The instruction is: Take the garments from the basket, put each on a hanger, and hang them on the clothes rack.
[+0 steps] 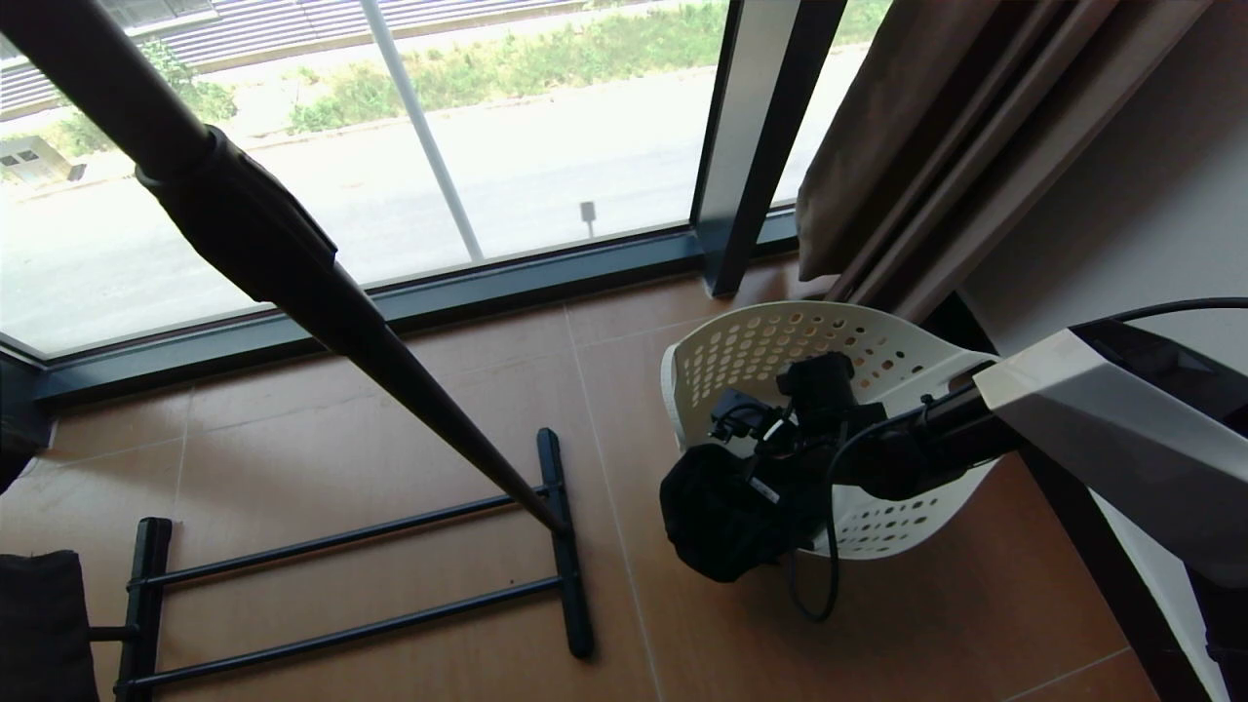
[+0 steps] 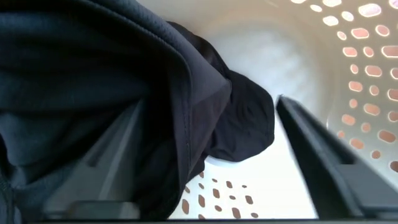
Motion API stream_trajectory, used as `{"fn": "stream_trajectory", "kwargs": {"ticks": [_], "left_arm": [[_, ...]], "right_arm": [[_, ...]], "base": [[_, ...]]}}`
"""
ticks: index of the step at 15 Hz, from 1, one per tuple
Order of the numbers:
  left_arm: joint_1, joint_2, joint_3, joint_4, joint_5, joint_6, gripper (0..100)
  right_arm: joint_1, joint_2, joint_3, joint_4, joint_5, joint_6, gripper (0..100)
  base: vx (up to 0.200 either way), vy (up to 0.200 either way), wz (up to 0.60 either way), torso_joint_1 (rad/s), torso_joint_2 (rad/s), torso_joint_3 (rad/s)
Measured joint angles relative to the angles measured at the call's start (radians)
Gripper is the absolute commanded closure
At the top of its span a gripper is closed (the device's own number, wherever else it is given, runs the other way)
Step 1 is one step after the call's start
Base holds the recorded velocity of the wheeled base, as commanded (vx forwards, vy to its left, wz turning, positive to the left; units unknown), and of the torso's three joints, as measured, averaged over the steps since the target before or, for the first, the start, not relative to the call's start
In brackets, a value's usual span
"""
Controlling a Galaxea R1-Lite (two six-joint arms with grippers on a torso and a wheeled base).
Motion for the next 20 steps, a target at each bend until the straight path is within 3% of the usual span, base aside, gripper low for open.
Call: {"fn": "stream_trajectory", "kwargs": {"ticks": [4,7,11,20], "left_arm": [[0.000,0.000,0.000,0.000,0.001,0.000,0],[0.000,0.000,0.000,0.000,0.000,0.007,0],[0.000,0.000,0.000,0.000,0.002,0.008,0],[0.000,0.000,0.000,0.000,-0.002,0.011,0]], "right_arm": [[0.002,-0.020,0.034,0.000,0.002,0.009,100],[0.003,-0.126,0.104,-0.001,0.003,0.022,100],[0.044,-0.369,0.250,0.003,-0.010,0.041,100],[0.248,-1.059,0.674,0.005,-0.126,0.070,100]], "base": [[0.000,0.000,0.00,0.000,0.00,0.000],[0.000,0.000,0.00,0.000,0.00,0.000],[0.000,0.000,0.00,0.000,0.00,0.000],[0.000,0.000,0.00,0.000,0.00,0.000]]}}
